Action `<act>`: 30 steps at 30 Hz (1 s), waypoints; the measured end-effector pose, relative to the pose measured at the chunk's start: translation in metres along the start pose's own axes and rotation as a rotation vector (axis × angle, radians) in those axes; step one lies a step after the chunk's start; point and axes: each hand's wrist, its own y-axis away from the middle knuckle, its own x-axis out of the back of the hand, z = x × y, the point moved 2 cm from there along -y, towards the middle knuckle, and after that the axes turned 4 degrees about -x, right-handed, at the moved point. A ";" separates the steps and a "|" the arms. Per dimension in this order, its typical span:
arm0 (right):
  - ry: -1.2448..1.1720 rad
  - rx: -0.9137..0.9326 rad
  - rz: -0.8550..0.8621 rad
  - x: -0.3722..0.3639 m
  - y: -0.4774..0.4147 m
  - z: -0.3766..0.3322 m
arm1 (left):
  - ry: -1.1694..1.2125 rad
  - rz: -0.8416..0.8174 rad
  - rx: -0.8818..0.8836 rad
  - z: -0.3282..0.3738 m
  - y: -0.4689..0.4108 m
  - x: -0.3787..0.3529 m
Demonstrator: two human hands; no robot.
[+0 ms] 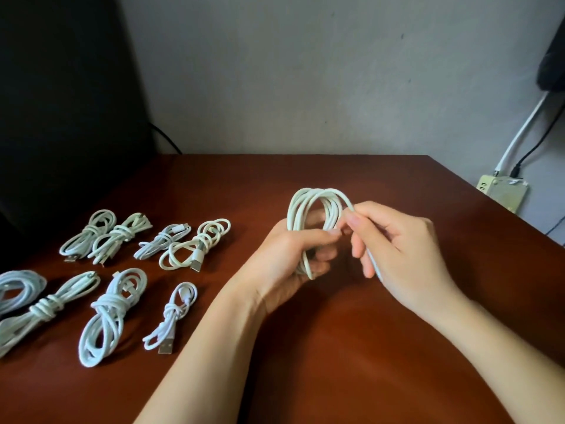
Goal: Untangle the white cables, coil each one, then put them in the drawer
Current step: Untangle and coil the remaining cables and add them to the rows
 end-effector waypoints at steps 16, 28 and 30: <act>-0.055 -0.209 0.007 0.002 -0.005 0.003 | 0.079 0.075 0.049 -0.001 -0.003 -0.001; -0.213 -0.576 -0.303 0.006 -0.009 0.003 | -0.195 -0.088 -0.011 0.001 0.001 0.008; -0.165 -0.551 -0.294 0.009 -0.010 0.004 | -0.285 -0.083 -0.016 -0.001 0.000 0.009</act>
